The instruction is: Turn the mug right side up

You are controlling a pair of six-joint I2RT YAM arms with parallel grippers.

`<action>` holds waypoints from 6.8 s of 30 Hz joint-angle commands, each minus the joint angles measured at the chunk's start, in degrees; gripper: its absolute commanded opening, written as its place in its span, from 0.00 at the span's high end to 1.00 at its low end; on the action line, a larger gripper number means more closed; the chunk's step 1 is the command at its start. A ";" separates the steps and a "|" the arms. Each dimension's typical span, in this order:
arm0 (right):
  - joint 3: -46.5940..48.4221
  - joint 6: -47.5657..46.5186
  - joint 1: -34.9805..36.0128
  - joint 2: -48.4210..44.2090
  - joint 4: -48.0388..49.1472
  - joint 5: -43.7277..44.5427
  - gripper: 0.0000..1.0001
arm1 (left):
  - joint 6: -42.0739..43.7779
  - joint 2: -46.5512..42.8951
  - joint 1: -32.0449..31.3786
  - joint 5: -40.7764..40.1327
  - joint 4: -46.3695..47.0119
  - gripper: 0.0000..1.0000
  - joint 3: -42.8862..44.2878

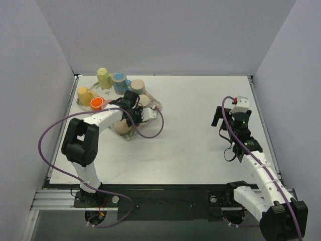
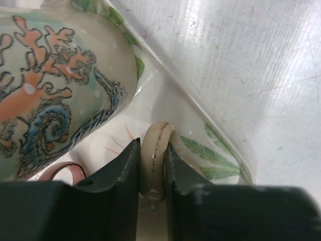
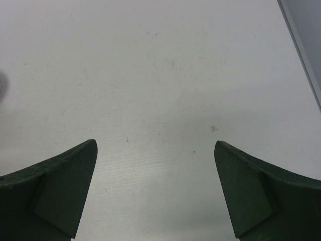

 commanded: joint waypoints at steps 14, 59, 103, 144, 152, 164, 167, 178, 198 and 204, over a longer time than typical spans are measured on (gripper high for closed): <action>1.99 9.56 13.24 -0.11 0.17 2.53 0.11 | -24.82 -16.36 7.79 14.41 4.93 1.00 -1.03; 14.47 48.81 40.25 24.92 50.41 -26.62 0.40 | -85.92 -28.68 10.09 51.53 25.92 1.00 7.15; 39.61 -0.82 -11.96 50.52 -33.94 -13.62 1.00 | -31.53 -22.27 5.08 8.82 2.04 0.23 4.77; 29.86 -1.61 -5.11 24.94 -38.50 -6.24 0.20 | 0.02 31.78 -11.01 -18.25 -26.17 0.38 55.13; 29.42 -1.88 -5.02 23.71 -38.06 -7.65 0.20 | -0.24 30.83 -10.92 -17.37 -25.64 0.59 53.47; 27.75 -0.04 0.42 17.31 -37.54 -12.02 0.18 | -15.69 18.89 -10.93 -17.46 -14.44 1.00 45.48; 24.85 1.54 5.68 14.32 -29.84 -16.42 0.18 | -21.31 10.29 -9.87 -15.88 -7.81 1.00 37.58; 9.74 27.37 19.24 16.41 21.94 -28.37 0.16 | -41.17 1.48 -1.71 8.15 -9.65 1.00 36.07; 6.74 46.99 28.64 18.35 45.77 -25.31 0.44 | -54.11 -6.79 -2.75 34.13 -14.66 1.00 38.00; 9.91 42.17 29.53 17.57 41.32 -27.61 1.00 | -55.26 -7.94 -2.93 34.58 -12.46 0.96 36.05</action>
